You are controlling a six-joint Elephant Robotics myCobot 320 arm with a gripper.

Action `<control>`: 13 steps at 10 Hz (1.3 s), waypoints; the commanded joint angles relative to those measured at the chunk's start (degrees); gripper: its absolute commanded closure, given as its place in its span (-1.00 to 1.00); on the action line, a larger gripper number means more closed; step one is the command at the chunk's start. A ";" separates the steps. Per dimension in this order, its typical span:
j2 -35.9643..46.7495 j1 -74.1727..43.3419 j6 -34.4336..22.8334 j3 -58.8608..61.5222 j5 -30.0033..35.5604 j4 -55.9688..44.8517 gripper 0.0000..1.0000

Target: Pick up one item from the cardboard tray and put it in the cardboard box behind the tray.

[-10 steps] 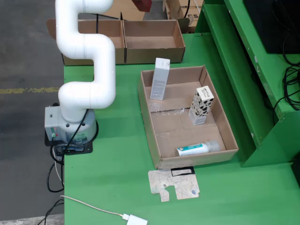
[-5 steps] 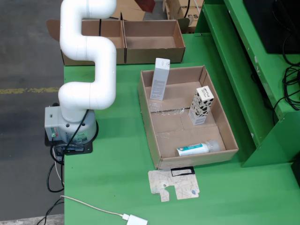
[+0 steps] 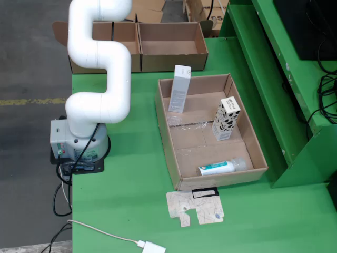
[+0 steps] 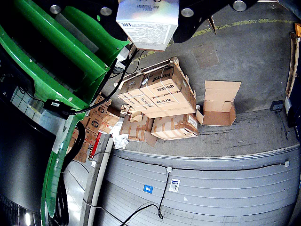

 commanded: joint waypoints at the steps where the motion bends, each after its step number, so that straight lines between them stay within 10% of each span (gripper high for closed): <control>1: 1.33 -0.68 -0.42 1.66 -0.59 0.95 1.00; 13: -4.48 -3.15 0.21 1.66 -0.58 0.94 1.00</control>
